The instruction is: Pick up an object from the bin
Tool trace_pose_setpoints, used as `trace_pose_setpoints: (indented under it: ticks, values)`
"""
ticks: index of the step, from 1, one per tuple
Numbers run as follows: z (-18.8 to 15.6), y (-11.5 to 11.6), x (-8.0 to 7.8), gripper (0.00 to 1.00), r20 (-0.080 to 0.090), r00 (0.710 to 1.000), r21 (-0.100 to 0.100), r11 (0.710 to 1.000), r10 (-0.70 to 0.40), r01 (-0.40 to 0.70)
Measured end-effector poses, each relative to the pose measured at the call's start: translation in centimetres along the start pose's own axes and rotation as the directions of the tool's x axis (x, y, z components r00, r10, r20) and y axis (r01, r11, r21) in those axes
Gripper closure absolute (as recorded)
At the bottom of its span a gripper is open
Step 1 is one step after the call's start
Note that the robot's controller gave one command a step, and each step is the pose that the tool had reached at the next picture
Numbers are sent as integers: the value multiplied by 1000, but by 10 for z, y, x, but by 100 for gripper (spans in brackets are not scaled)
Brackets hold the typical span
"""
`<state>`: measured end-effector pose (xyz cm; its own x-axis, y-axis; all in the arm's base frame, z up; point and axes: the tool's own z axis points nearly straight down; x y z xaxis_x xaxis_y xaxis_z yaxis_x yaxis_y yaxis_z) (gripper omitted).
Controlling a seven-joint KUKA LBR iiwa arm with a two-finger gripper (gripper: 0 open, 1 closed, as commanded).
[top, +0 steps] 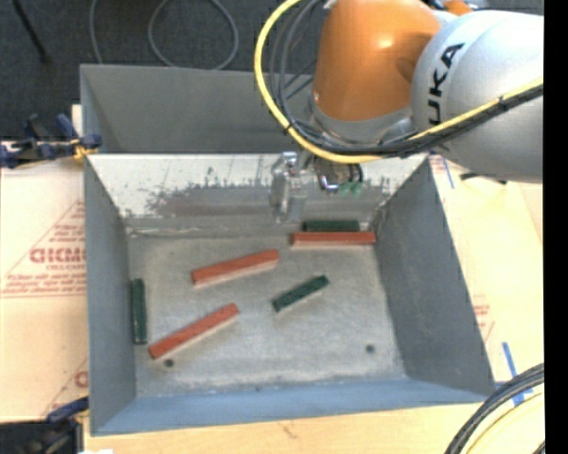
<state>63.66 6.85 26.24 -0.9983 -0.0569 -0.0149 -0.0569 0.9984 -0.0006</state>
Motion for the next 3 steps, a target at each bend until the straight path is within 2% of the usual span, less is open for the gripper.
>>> trace_pose_setpoints:
  ticks: [1, 2, 3]
  values:
    - [6, 0, 2, 0, -10, 1000, -1, 1000, 2, -2]
    - [170, -66, 10, 0, -18, 995, 0, 995, -100, 100]
    - [190, -44, 11, 0, -11, 992, 0, 992, 128, -128]
